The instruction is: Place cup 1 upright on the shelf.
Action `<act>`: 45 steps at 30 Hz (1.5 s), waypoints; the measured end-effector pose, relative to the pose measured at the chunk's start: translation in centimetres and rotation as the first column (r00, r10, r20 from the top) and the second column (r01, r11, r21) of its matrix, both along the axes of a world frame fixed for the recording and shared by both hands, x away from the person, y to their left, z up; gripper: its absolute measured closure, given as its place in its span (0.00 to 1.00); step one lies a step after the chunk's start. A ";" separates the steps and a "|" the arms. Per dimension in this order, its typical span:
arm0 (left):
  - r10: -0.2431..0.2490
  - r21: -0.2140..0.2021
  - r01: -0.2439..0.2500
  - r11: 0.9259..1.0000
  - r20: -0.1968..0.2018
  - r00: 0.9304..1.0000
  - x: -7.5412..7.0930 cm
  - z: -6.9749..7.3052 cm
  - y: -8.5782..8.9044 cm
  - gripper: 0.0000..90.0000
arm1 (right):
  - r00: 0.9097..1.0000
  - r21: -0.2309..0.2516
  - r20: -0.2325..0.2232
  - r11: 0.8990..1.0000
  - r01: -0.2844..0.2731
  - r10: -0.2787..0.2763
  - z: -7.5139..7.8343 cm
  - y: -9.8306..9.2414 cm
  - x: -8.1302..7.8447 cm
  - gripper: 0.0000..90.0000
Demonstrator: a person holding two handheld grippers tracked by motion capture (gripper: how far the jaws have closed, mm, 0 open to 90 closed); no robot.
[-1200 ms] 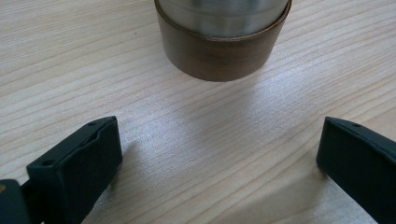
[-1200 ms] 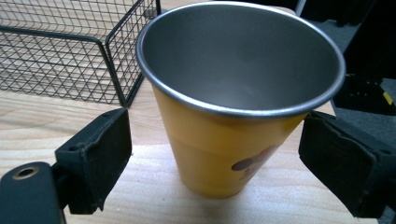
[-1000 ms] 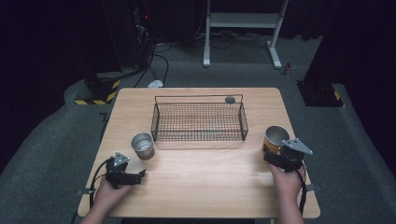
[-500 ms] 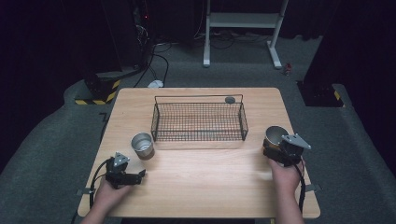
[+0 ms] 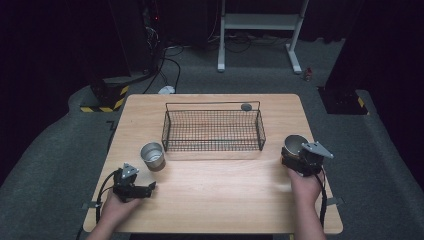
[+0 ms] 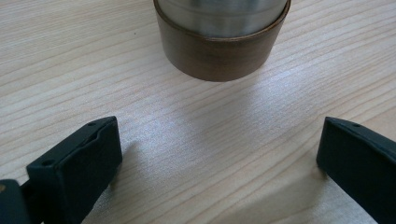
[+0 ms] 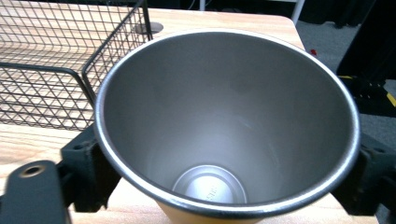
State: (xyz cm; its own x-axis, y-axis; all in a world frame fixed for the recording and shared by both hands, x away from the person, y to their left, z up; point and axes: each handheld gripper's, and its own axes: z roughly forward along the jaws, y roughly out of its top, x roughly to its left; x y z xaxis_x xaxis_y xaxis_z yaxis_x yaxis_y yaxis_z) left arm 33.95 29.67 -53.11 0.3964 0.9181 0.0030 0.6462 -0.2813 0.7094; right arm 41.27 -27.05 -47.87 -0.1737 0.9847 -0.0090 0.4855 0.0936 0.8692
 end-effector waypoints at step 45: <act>-0.003 -0.001 0.003 1.000 -0.001 1.000 0.0 0.0 0.0 0.00 | 0.989 0.000 0.088 0.993 -0.116 0.115 1.9 4.7 -3.3 0.16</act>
